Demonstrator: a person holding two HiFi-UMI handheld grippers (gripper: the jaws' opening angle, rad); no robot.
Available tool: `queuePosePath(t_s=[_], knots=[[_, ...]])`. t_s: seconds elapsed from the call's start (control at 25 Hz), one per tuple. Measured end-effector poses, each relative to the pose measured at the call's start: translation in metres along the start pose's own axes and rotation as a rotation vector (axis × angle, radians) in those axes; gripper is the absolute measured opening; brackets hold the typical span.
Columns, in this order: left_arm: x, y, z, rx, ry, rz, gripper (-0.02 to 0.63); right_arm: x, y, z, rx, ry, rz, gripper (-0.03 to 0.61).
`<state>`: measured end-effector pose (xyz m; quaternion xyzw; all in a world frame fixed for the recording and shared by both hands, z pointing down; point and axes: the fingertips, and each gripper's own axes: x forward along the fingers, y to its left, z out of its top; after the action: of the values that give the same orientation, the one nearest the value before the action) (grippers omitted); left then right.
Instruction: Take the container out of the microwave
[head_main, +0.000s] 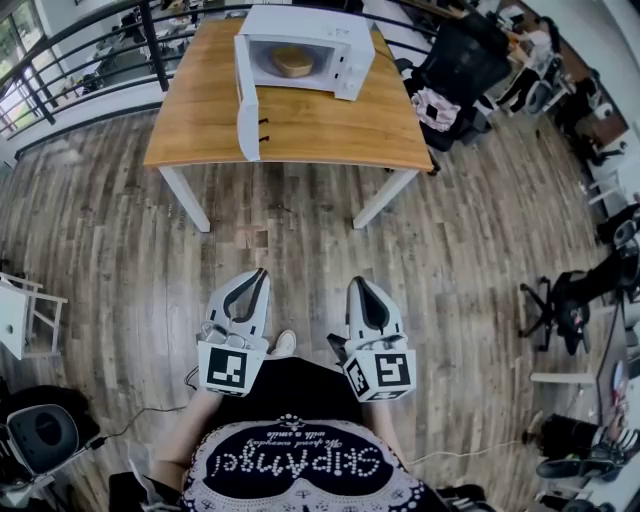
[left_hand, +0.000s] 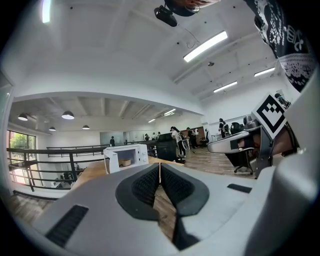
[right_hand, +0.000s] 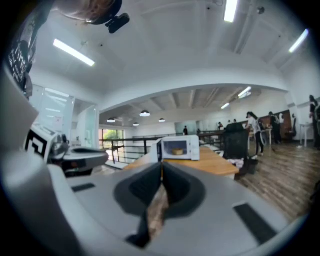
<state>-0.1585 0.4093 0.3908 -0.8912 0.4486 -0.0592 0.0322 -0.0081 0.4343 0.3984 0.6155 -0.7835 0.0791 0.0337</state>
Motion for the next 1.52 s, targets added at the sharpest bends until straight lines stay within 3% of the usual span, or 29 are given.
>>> queuePosePath(t_s=[0.52,0.84,1.52], knots=[[-0.016,-0.009,-0.006,0.011,0.026,-0.009,0.034,-0.038,-0.022,-0.011,0.059,-0.007,-0.064,0.034],[0.003,-0.013,-0.005,-0.008,0.022,-0.037,0.033,-0.031,-0.035,-0.016,0.069,0.012,-0.083,0.035],[0.111,0.019,0.002,-0.047,0.038,-0.078,0.034,0.037,-0.098,-0.008,0.089,0.048,-0.15,0.035]])
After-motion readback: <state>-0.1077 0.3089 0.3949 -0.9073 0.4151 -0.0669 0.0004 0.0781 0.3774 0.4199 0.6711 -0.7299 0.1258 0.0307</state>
